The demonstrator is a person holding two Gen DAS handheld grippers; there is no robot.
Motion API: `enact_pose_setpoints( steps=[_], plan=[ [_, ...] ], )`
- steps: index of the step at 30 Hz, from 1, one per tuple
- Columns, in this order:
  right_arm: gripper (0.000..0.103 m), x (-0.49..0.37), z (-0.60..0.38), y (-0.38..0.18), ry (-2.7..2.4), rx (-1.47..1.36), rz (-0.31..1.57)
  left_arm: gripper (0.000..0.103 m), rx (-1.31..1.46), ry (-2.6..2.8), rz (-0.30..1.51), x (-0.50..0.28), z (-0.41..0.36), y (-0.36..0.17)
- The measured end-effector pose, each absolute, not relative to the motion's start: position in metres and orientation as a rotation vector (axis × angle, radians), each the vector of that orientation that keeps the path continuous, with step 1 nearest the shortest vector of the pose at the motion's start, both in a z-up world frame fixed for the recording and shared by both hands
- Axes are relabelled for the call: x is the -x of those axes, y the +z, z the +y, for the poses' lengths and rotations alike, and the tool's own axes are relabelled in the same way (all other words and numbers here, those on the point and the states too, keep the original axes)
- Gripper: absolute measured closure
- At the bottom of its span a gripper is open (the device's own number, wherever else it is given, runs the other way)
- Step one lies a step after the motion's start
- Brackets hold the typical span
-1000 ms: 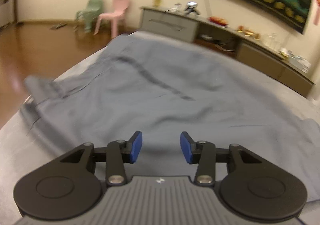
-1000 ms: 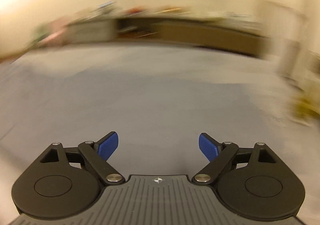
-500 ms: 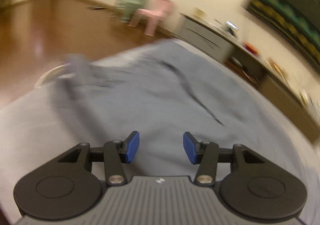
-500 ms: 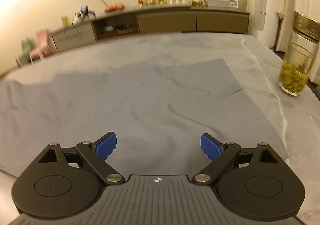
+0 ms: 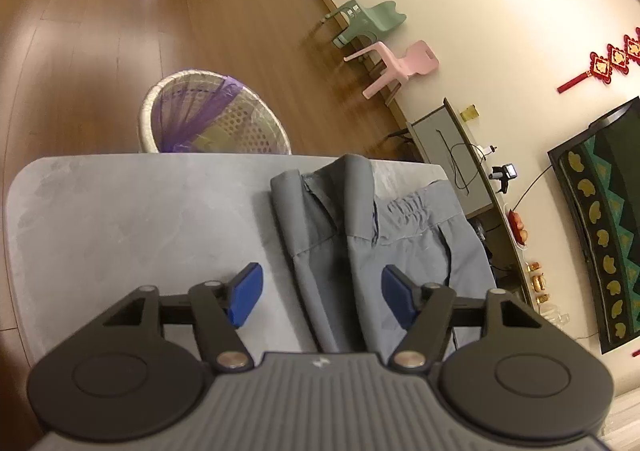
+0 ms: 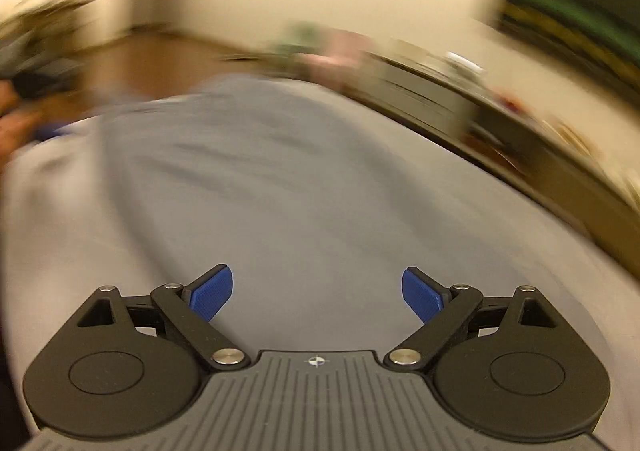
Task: Fold clothes
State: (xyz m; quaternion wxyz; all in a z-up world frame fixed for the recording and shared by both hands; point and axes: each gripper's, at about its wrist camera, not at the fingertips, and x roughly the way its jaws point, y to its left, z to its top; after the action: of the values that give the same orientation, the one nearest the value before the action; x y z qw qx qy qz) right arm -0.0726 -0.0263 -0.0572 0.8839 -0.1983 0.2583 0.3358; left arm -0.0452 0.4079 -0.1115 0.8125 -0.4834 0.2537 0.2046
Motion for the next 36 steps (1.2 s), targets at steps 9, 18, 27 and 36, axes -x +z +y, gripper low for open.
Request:
enact_pose_setpoints(
  steps=[9,18,27,36],
  plan=[
    [0.006,0.050,0.225,-0.086,1.100,0.672,0.494,0.020,0.979,0.365,0.530,0.014,0.422,-0.120],
    [0.019,0.022,0.243,-0.103,1.276,0.543,0.720,0.088,0.891,0.364,0.597,-0.027,0.430,-0.126],
    [0.004,-0.081,0.183,-0.018,1.071,0.129,0.772,0.091,0.404,0.202,0.375,-0.015,0.351,-0.073],
    [0.001,-0.197,0.321,0.002,0.848,0.448,0.929,0.091,-0.162,-0.045,0.322,-0.016,0.213,-0.079]
  ],
)
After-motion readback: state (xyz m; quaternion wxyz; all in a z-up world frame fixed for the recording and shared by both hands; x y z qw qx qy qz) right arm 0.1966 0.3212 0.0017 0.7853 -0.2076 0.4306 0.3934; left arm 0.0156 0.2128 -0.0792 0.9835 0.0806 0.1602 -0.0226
